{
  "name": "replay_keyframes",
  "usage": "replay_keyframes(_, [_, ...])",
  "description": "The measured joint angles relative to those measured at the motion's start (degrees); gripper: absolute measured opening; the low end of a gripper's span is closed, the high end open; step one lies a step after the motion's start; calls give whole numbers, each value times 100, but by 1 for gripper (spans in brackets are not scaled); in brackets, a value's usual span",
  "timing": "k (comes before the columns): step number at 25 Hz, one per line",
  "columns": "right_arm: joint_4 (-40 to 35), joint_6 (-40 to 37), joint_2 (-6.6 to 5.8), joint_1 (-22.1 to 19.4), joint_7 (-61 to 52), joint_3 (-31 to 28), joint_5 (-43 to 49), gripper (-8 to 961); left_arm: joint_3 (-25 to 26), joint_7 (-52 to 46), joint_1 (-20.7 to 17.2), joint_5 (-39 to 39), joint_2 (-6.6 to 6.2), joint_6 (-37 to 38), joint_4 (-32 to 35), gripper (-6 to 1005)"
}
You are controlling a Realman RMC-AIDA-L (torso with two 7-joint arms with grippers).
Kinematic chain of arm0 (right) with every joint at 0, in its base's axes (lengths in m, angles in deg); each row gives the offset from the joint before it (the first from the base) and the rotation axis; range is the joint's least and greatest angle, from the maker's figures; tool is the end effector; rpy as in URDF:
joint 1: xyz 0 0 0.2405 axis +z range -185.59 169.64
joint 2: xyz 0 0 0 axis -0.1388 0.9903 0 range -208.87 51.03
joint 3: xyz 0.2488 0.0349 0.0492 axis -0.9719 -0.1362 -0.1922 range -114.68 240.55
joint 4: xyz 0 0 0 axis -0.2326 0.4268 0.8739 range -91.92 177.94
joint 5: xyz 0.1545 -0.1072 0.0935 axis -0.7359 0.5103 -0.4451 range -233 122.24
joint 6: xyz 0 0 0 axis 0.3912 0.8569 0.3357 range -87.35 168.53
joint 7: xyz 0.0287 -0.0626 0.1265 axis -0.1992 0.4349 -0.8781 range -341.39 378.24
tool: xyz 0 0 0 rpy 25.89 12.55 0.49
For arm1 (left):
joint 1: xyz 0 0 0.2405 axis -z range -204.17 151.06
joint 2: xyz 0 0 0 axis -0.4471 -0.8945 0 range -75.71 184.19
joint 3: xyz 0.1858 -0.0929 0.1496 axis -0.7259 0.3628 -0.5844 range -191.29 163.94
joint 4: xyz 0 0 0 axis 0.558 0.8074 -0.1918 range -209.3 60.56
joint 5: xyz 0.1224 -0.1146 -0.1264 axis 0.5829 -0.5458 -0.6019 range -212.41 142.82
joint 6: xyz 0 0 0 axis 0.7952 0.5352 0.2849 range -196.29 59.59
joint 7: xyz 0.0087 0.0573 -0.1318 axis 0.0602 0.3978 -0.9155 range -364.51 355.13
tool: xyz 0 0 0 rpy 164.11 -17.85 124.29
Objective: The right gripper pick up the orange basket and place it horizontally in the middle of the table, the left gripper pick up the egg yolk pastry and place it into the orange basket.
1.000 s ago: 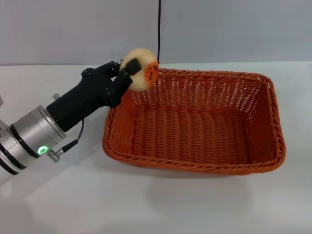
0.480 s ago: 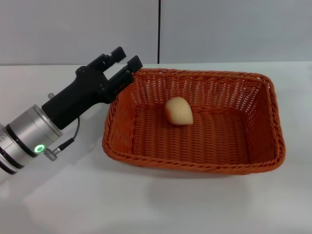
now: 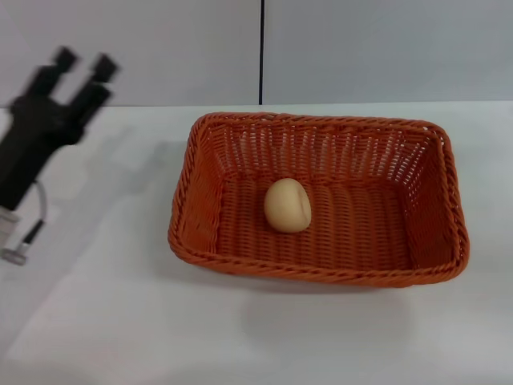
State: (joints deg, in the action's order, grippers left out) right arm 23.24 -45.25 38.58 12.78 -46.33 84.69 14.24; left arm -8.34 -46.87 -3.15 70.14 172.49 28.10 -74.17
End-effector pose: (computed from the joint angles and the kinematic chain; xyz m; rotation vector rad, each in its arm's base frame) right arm 0.3373 0.3099 0.0903 -1.5689 0.7311 1.3081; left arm -0.2976 0.2825 0.0071 -1.7622 -0.6003 -1.3436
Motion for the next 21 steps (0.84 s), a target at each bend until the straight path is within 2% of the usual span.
replay_keyframes(2, [-7, 4, -2, -19, 1, -32, -8, 484, 364, 361, -147, 6, 9, 113, -104, 799])
replay_keyframes(3, [-8, 4, -3, -35, 9, -103, -15, 484, 922, 903, -353, 0, 17, 249, -343, 799])
replay_keyframes(4, [-8, 4, -3, -35, 9, -103, -15, 484, 922, 903, -353, 0, 17, 249, -343, 799])
replay_keyframes(9, [9, -12, 18, -59, 67, -416, -22, 484, 1887, 1960, -742, 1, 29, 404, -953, 799])
replay_keyframes(13, [7, -31, 76, -61, 103, -678, -25, 484, 2095, 2073, -809, 4, 39, 400, -1055, 799])
replay_keyframes(21, [31, -33, 99, -82, 104, -856, -28, 484, 2105, 2042, -764, 8, 40, 397, -1090, 799])
